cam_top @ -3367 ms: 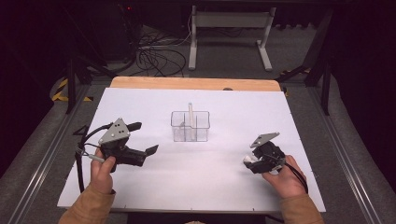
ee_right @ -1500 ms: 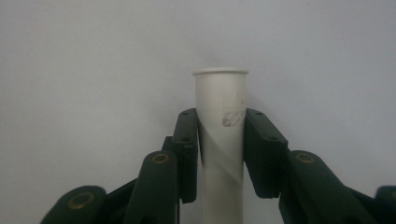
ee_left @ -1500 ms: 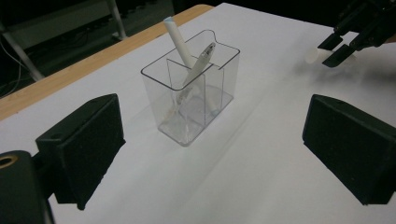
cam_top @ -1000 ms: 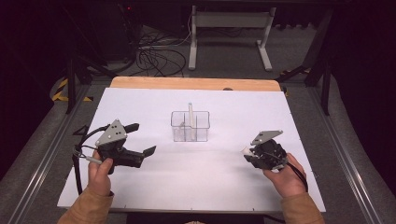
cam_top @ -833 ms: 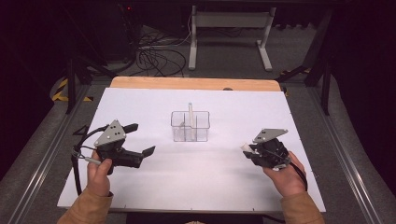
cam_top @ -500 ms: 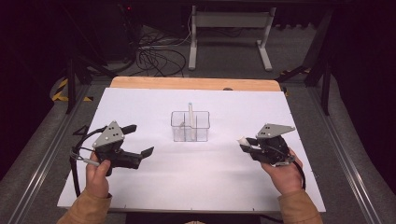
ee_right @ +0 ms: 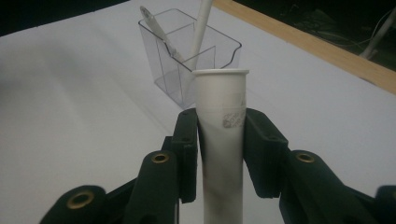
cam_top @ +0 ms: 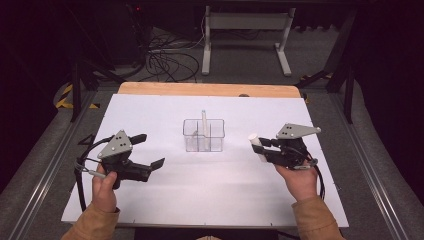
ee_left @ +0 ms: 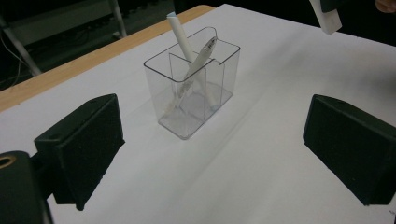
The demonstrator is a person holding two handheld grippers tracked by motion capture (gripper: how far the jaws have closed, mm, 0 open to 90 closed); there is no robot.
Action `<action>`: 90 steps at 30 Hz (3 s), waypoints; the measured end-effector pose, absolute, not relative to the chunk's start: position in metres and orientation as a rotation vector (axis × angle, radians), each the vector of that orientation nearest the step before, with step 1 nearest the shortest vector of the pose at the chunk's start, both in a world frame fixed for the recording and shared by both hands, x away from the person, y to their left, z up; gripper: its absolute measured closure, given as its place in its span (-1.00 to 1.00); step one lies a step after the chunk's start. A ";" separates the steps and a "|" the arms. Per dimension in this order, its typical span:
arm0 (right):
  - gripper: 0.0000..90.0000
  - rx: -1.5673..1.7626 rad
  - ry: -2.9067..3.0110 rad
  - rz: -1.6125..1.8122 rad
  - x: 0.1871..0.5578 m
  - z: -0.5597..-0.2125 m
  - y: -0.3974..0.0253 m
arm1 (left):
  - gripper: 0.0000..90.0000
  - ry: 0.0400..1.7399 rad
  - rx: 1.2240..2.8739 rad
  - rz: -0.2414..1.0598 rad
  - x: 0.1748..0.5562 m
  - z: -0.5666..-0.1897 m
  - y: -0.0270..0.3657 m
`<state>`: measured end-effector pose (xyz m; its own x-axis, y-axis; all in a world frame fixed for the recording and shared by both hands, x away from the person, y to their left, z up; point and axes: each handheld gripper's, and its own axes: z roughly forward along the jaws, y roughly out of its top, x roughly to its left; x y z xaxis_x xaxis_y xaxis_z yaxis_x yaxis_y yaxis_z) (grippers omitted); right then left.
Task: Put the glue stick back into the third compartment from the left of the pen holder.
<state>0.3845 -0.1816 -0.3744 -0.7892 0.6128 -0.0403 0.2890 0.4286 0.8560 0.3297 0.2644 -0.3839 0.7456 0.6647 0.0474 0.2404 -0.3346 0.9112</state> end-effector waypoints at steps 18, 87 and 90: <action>0.50 0.724 2.266 1.439 0.401 -0.368 -0.160 | -0.88 0.690 1.907 0.515 0.329 -0.384 0.266; 0.17 0.780 2.313 1.613 0.475 -0.404 -0.082 | -0.88 0.682 1.896 0.521 0.329 -0.382 0.265; -0.03 0.820 2.303 1.637 0.474 -0.403 -0.085 | -0.88 0.682 1.896 0.522 0.330 -0.382 0.265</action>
